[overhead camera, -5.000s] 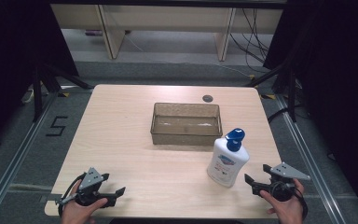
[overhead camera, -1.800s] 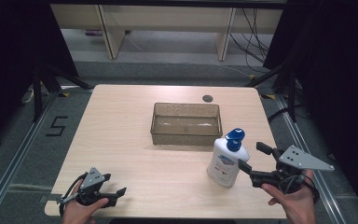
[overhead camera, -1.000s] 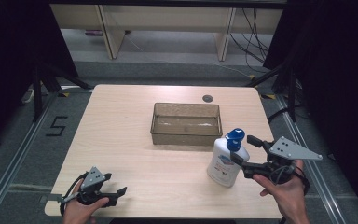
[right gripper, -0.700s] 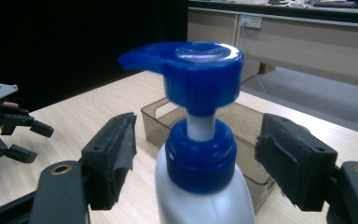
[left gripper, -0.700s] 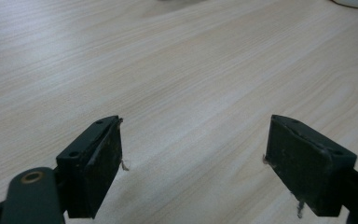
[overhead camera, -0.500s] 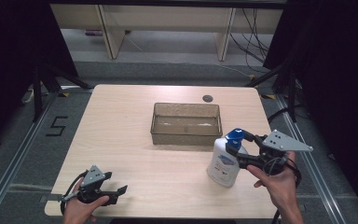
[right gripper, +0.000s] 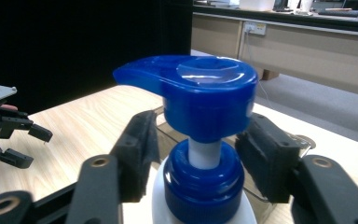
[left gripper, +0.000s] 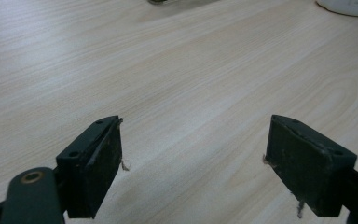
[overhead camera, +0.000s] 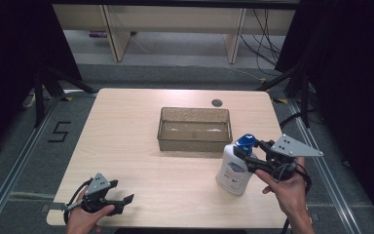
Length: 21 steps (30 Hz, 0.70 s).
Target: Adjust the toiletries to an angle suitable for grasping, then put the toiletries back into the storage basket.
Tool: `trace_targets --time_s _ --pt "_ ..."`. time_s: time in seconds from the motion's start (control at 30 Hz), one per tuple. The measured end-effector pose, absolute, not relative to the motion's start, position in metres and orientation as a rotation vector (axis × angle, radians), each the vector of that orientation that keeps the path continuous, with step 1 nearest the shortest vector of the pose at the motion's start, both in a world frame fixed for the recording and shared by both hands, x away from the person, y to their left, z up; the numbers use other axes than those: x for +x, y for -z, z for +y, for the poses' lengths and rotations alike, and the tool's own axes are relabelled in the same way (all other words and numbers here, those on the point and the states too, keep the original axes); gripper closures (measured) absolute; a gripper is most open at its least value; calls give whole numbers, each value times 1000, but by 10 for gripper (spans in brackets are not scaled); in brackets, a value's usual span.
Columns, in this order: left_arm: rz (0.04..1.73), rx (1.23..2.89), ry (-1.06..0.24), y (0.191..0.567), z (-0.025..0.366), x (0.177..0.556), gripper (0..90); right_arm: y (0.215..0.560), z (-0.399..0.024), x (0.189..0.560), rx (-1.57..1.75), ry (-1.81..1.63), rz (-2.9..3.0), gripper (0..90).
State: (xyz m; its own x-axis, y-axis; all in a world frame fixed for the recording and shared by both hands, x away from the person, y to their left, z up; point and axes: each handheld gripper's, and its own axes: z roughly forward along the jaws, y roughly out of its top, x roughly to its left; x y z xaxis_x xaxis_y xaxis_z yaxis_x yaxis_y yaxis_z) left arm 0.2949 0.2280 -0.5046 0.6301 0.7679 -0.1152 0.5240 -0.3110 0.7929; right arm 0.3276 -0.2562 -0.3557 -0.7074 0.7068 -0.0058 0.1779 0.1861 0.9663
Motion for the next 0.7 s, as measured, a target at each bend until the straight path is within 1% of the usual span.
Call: trace_targets --time_s 0.17,0.2,0.23,0.33,0.4,0.5,0.7 --pt "1011 1995 -359 504 229 295 181 357 -256 326 857 -1547 2003 555" --pt "1011 1995 -362 504 228 295 181 357 -256 326 857 -1547 2003 555" --pt "1027 1957 -355 505 225 295 180 357 -257 328 822 -1553 1990 556" --pt "1022 1965 -354 505 226 294 181 357 -257 328 828 -1556 1990 562" --pt "1030 1936 -364 505 224 294 181 356 -257 328 820 -1571 1973 600" --pt "1030 1939 -360 505 225 294 181 353 -256 326 786 -1550 1963 619" --pt "1014 1966 -352 504 225 293 181 353 -254 324 811 -1541 1945 622"
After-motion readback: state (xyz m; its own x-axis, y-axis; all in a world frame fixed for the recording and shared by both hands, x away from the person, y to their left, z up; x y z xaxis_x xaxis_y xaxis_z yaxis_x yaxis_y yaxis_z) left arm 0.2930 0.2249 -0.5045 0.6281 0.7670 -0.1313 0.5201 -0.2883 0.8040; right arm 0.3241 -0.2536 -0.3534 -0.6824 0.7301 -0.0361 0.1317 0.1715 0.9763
